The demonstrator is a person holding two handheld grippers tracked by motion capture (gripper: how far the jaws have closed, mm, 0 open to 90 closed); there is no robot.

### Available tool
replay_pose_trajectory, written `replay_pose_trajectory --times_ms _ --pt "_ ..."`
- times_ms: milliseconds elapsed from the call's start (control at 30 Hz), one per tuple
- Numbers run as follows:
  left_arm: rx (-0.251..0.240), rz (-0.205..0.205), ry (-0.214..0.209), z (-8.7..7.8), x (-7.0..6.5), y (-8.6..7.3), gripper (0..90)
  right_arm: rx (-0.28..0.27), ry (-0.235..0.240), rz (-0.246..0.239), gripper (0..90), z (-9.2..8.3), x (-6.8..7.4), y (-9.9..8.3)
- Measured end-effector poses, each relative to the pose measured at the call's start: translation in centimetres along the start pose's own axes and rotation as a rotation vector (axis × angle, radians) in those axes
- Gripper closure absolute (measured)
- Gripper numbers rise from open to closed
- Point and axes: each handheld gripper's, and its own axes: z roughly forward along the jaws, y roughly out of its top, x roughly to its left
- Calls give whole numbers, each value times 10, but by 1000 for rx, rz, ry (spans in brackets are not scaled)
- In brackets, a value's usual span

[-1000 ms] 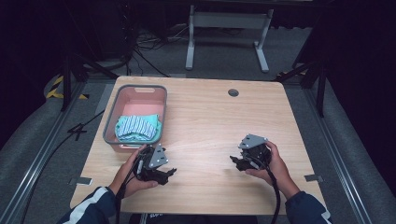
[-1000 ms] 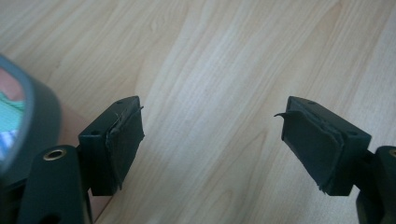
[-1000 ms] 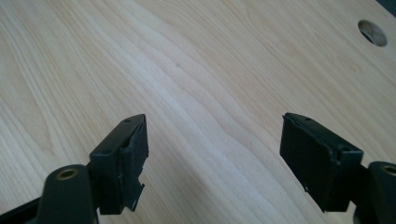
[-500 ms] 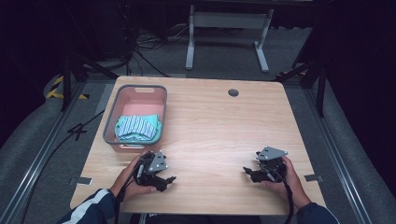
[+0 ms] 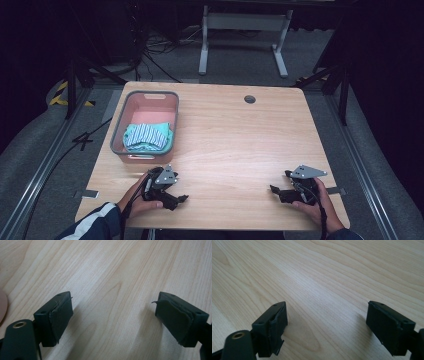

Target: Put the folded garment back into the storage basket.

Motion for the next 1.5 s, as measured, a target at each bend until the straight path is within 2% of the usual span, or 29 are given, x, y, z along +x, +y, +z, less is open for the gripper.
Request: replay_pose_trajectory --times_ms 600,833,1167,1500 --pt "-5 4 1 1 1 0 129 2 -2 4 164 -2 1 -2" --pt "3 17 0 2 2 1 113 3 -2 3 164 -2 0 -2" --pt "8 7 -7 4 2 3 87 2 -1 4 164 -2 0 -2" --pt "14 15 -3 4 3 3 73 2 -1 4 164 -2 0 -2"
